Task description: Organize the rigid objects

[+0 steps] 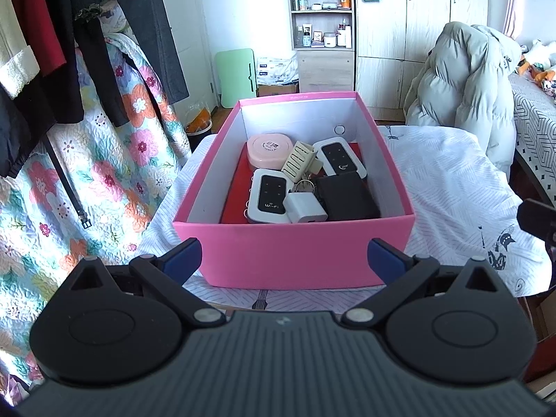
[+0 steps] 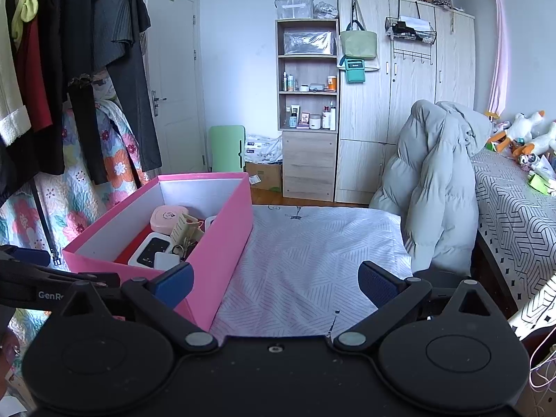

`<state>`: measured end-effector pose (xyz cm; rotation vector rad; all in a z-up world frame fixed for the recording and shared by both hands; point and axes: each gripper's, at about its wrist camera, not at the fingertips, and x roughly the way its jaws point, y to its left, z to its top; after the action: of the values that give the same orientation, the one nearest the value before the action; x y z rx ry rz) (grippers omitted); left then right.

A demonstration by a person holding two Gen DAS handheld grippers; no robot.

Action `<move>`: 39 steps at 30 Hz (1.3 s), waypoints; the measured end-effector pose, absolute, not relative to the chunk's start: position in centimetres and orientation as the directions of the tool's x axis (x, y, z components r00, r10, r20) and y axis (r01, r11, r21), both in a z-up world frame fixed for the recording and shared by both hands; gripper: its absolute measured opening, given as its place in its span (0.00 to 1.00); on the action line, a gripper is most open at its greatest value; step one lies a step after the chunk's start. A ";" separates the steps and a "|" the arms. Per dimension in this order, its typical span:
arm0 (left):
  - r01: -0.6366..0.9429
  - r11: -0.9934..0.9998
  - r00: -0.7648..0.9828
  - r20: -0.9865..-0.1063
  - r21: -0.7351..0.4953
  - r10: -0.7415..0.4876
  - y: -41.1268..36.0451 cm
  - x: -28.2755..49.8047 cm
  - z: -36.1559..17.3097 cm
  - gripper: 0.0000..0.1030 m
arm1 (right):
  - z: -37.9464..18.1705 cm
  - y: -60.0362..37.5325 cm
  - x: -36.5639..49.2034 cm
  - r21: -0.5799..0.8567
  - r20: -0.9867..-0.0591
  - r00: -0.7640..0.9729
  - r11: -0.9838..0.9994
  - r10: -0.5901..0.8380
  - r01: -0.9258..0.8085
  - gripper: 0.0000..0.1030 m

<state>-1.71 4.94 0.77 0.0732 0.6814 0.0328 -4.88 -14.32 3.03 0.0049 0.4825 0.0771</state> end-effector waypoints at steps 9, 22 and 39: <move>-0.006 0.998 0.770 -0.637 0.061 0.044 5.3 -1.6 0.7 1.00 | 2.9 -14.3 -4.9 0.027 -0.464 0.882 0.997 0.080 -0.076 0.99; -0.012 0.997 0.782 -0.621 0.081 0.060 5.2 -2.0 1.0 1.00 | 2.8 -14.4 -5.0 0.020 -0.468 0.880 0.997 0.080 -0.080 0.99; -0.020 0.993 0.775 -0.626 0.115 0.088 5.1 -1.8 0.8 1.00 | 2.7 -14.2 -4.8 0.024 -0.477 0.875 0.996 0.082 -0.080 0.99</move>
<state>-1.78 5.09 0.79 0.1045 0.6822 0.0584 -4.84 -14.24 2.70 0.0039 0.4980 0.0846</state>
